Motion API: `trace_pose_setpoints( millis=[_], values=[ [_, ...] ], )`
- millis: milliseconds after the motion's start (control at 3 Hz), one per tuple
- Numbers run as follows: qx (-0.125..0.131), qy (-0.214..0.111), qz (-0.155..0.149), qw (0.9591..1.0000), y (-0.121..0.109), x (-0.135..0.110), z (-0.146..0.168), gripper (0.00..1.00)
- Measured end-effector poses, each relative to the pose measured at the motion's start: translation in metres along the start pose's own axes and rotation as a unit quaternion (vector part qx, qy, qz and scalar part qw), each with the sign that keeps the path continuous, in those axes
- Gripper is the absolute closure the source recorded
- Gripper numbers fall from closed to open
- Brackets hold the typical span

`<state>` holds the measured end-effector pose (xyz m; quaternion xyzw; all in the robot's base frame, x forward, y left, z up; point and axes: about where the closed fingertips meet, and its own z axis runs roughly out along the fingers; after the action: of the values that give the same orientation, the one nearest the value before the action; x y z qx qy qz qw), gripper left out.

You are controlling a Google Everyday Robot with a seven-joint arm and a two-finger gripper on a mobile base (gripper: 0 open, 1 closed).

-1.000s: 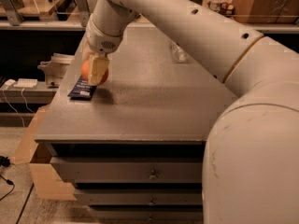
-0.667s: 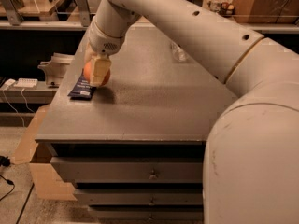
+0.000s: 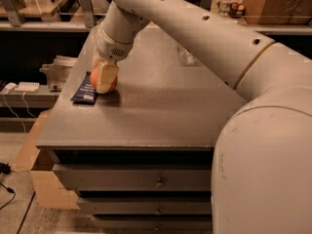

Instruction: Move orange near rxbar blueberry

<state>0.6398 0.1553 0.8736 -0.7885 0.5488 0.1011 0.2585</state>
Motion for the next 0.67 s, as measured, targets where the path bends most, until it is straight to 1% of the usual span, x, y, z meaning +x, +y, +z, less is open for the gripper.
trace_pose_setpoints(
  millis=[333, 667],
  values=[
    [-0.003, -0.002, 0.006, 1.0, 0.0012, 0.0042, 0.0039, 1.0],
    [-0.009, -0.003, 0.015, 0.9998, 0.0021, 0.0096, 0.0077, 0.82]
  ],
)
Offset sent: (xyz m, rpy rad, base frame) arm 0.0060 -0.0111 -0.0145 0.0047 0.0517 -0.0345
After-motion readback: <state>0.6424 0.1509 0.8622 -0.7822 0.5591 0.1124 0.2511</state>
